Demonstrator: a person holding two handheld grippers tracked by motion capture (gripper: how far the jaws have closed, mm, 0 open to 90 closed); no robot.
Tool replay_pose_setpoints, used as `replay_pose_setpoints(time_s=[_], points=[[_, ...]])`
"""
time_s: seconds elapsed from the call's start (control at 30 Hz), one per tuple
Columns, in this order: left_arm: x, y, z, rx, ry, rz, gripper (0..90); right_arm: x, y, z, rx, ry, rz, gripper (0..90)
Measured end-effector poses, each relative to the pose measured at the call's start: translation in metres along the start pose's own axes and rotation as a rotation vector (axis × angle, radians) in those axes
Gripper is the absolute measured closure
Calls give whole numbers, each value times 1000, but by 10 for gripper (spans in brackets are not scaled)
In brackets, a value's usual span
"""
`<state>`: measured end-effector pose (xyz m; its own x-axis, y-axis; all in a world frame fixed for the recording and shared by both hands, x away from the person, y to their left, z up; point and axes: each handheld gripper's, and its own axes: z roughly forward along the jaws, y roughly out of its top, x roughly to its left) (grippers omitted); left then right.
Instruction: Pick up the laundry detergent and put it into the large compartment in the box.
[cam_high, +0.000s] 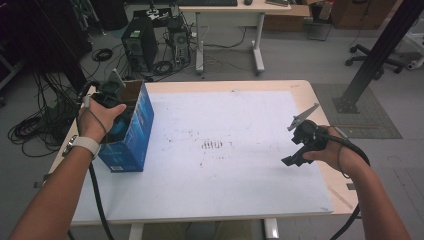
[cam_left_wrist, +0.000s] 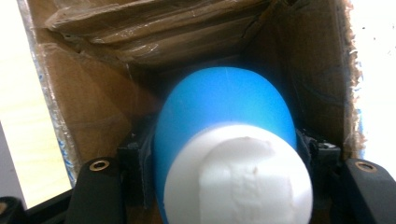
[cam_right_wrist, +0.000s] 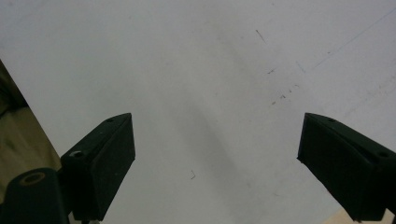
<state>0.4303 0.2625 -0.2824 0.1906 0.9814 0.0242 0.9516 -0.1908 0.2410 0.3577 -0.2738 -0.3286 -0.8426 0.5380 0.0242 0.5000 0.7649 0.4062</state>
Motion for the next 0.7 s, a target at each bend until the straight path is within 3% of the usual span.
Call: replay_pose_setpoints(time_s=[0.47, 0.7], points=[[5, -1, 0, 2, -5, -10, 246, 0, 2, 2, 3, 5, -5, 111], [5, -1, -1, 1, -13, 12, 230, 1, 2, 2, 3, 6, -3, 111]])
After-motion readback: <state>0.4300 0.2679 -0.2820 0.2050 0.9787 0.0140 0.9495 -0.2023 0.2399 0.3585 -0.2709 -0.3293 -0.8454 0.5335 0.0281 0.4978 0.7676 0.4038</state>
